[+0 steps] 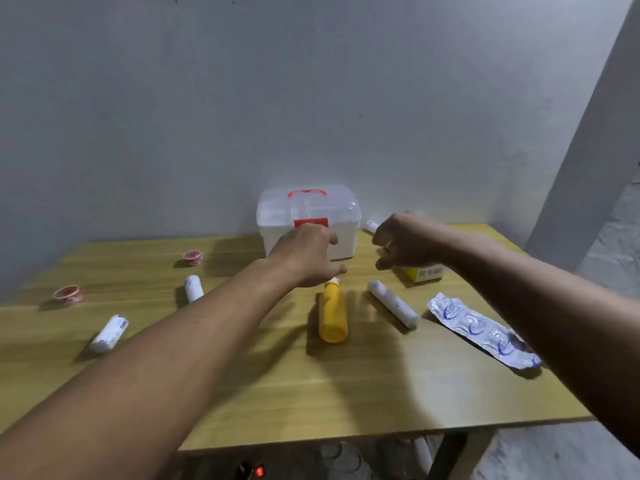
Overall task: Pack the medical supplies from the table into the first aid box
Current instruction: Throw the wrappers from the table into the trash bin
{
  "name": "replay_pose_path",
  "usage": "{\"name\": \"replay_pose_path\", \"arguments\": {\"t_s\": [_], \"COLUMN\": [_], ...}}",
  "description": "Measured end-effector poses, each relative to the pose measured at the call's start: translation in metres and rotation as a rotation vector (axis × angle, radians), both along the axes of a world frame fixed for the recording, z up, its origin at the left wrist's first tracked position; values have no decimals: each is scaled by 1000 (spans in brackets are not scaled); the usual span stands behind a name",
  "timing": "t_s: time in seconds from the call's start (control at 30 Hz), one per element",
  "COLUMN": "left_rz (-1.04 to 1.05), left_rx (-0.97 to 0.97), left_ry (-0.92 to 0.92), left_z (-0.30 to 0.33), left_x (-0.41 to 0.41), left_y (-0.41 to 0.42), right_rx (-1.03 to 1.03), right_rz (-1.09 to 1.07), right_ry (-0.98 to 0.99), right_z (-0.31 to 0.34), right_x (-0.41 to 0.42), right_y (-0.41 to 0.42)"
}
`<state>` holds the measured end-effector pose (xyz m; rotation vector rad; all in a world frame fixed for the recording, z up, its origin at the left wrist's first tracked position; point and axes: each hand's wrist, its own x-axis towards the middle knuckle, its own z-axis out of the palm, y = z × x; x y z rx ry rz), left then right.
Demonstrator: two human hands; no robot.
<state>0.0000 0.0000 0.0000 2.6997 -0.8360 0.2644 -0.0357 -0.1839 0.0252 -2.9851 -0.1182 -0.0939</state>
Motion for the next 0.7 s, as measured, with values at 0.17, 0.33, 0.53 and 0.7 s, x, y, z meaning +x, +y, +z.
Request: {"name": "replay_pose_path", "arguments": {"t_s": [0.17, 0.33, 0.53, 0.7], "left_rz": [-186, -397, -537, -572], "left_rx": [47, 34, 258, 269], "left_ry": [-1, 6, 144, 110], "left_z": [-6, -28, -55, -73], "left_x": [-18, -53, -104, -127], "left_y": [-43, -99, -149, -150], "right_rx": [-85, -61, -17, -92], "right_rz": [-102, -237, -324, -295], "right_ry": [116, 194, 400, 298], "right_z": [-8, -28, -46, -67], "right_x": [-34, -85, -155, -208], "right_y": [-44, -100, -139, -158]}}
